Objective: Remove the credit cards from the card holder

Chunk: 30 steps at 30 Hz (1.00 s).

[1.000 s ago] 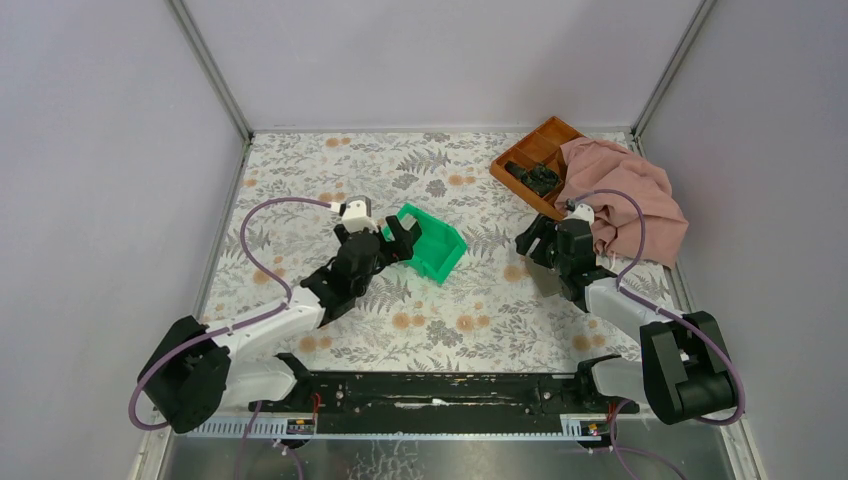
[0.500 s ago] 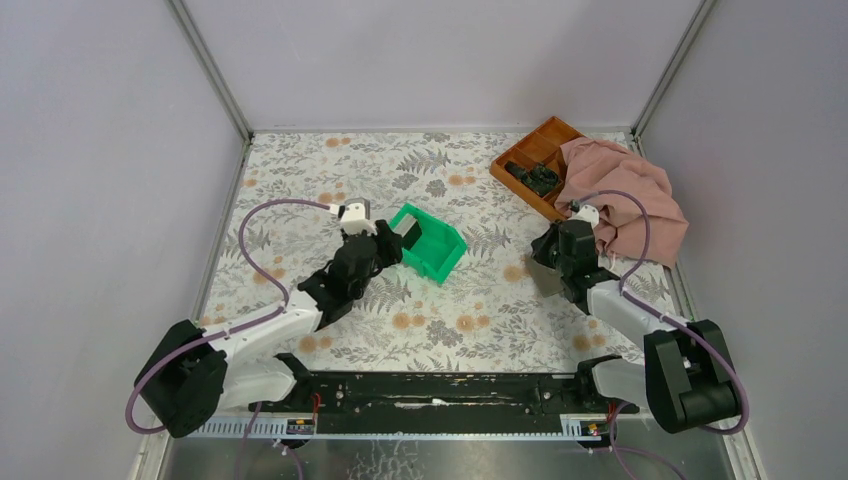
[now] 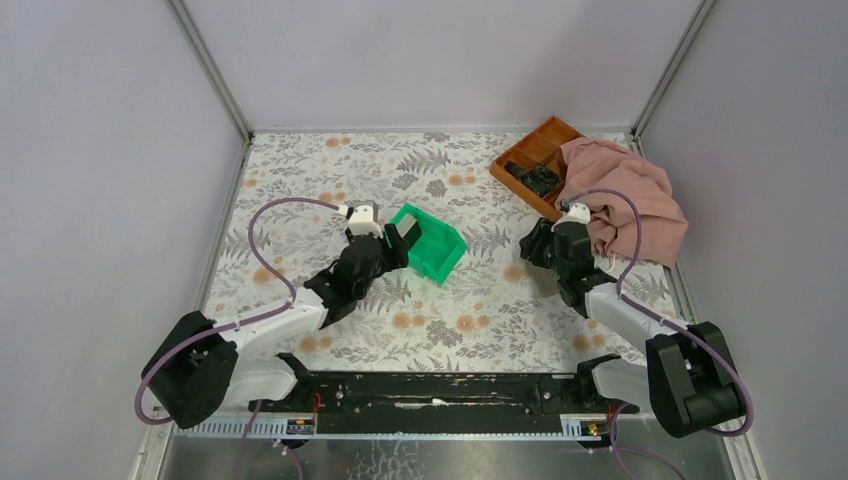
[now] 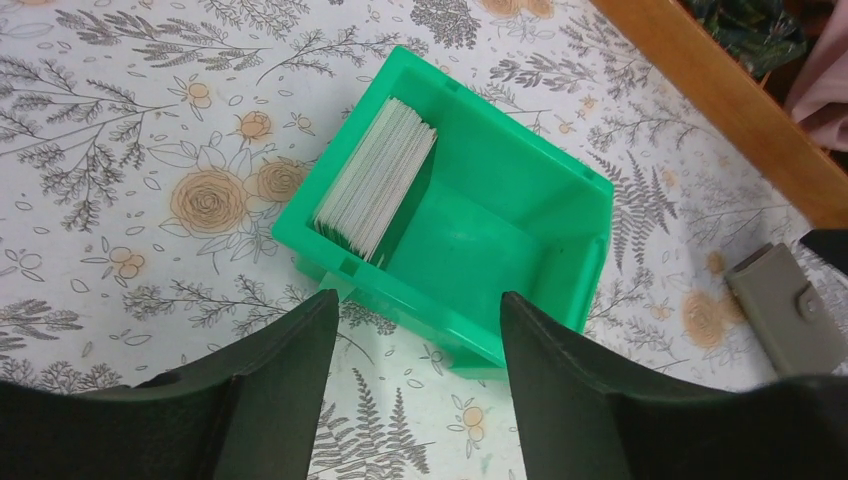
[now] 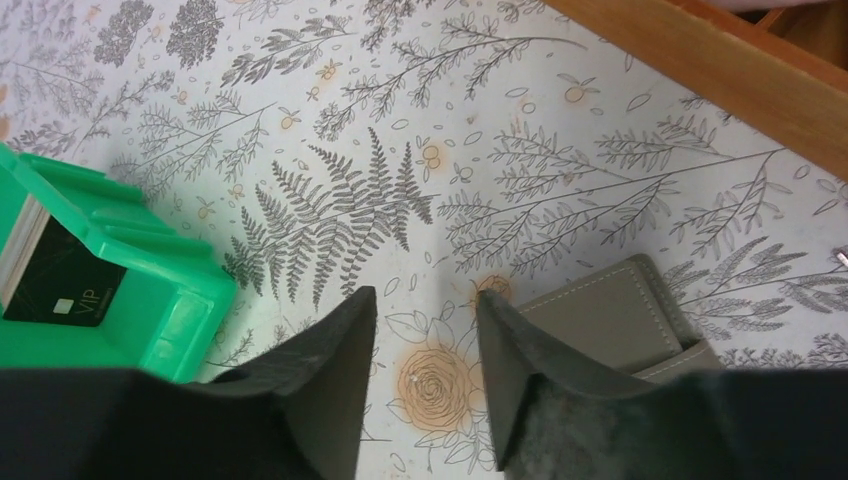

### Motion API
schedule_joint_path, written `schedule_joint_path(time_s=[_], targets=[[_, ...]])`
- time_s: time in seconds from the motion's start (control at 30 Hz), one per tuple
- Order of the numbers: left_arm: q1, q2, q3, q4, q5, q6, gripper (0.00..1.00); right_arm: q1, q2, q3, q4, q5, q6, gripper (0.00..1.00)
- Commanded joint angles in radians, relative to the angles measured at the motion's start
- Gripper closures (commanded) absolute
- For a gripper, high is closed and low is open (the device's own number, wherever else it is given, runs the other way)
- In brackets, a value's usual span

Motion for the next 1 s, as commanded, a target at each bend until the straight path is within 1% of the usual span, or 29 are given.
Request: schedule_joint_path(time_s=[0.0,0.07,0.1,0.13,0.17,0.23,0.3,0.33,0.37,0.4,0.47,0.53,0.7,0.83,0.97], targets=[[-0.006,0.000,0.029,0.037,-0.002,0.013,0.29,0.026,0.009,0.046,-0.007,0.043,-0.034,0.63],[-0.005,-0.002,0.026,0.047,0.015,0.019,0.27,0.028,0.013,0.067,-0.069,0.120,-0.028,0.83],[-0.006,-0.007,0.021,0.057,0.027,0.023,0.25,0.030,0.014,0.077,-0.107,0.174,-0.018,0.88],[-0.008,-0.011,0.017,0.068,0.041,0.026,0.24,0.030,0.015,0.086,-0.137,0.222,-0.006,0.89],[-0.010,-0.016,0.013,0.080,0.055,0.032,0.22,0.029,0.015,0.091,-0.160,0.264,0.003,0.86],[-0.021,-0.021,0.009,0.098,0.082,0.049,0.15,0.029,0.017,0.096,-0.178,0.300,0.014,0.67],[-0.031,-0.014,0.015,0.101,0.091,0.055,0.12,0.029,0.028,0.095,-0.163,0.264,0.008,0.56],[-0.033,-0.008,0.021,0.099,0.091,0.052,0.12,0.030,0.033,0.093,-0.143,0.230,0.001,0.53],[-0.033,0.002,0.024,0.095,0.087,0.047,0.12,0.031,0.038,0.090,-0.124,0.198,-0.007,0.52],[-0.033,0.012,0.029,0.088,0.077,0.042,0.15,0.036,0.043,0.089,-0.111,0.169,-0.016,0.54],[-0.033,0.033,0.045,0.058,0.044,0.028,0.20,0.047,0.054,0.094,-0.102,0.154,-0.027,0.60],[-0.033,0.050,0.058,0.022,0.004,0.020,0.23,0.057,0.064,0.100,-0.102,0.152,-0.035,0.62],[-0.031,0.060,0.095,-0.078,-0.126,-0.023,0.23,0.062,0.083,0.108,-0.101,0.139,-0.034,0.60],[-0.031,0.070,0.103,-0.083,-0.167,-0.041,0.24,0.061,0.100,0.113,-0.100,0.125,-0.031,0.57],[-0.001,0.130,0.152,-0.109,-0.207,-0.055,0.25,0.062,0.118,0.119,-0.100,0.115,-0.028,0.56]])
